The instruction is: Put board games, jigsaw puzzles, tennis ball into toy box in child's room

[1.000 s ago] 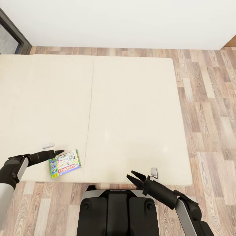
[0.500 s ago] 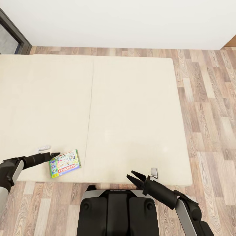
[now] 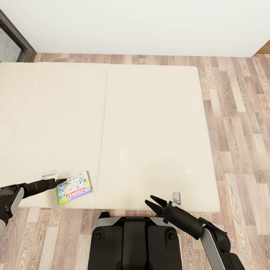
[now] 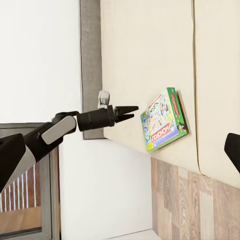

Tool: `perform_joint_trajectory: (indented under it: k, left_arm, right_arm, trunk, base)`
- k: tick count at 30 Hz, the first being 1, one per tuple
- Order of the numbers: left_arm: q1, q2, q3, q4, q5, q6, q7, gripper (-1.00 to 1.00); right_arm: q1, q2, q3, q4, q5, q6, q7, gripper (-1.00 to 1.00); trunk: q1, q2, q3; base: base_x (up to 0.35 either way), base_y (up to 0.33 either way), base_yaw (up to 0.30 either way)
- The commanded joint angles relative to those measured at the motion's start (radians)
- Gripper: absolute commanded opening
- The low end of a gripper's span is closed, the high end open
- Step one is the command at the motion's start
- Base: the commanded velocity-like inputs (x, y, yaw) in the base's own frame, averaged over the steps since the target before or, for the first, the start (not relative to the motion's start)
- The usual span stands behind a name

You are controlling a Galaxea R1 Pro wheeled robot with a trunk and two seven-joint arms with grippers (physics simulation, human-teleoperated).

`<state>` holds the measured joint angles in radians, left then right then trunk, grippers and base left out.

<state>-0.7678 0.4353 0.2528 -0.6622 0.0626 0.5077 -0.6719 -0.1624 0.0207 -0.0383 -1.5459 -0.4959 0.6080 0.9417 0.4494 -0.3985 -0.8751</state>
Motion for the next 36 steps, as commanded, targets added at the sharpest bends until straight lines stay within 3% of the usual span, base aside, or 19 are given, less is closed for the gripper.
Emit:
perform_joint_trajectory:
  k: [1,15,33,36]
  left_arm:
    - [0.001,-0.001,0.002,0.000,0.006,0.009,-0.001,1.00]
    - [0.002,-0.014,-0.003,0.078,-0.001,-0.002,0.022,1.00]
    - [0.002,-0.025,-0.004,0.088,-0.003,-0.013,0.025,1.00]
    - [0.002,-0.025,-0.004,0.089,-0.003,-0.039,0.026,1.00]
  right_arm:
    - [0.000,0.001,-0.002,0.000,-0.004,0.007,0.002,1.00]
    - [0.000,0.001,-0.002,0.000,-0.004,0.007,0.003,1.00]
    - [0.000,0.001,-0.002,0.000,-0.004,0.007,0.003,1.00]
    - [0.000,0.001,-0.002,0.000,-0.004,0.007,0.003,1.00]
  trunk:
    - [0.001,-0.001,-0.001]
    - [0.001,-0.001,-0.001]
    - [0.001,-0.001,-0.001]
    - [0.001,-0.001,-0.001]
  base:
    - [0.000,0.000,0.000]
    - [0.000,0.000,0.000]
    - [0.000,0.000,0.000]
    - [0.000,0.000,0.000]
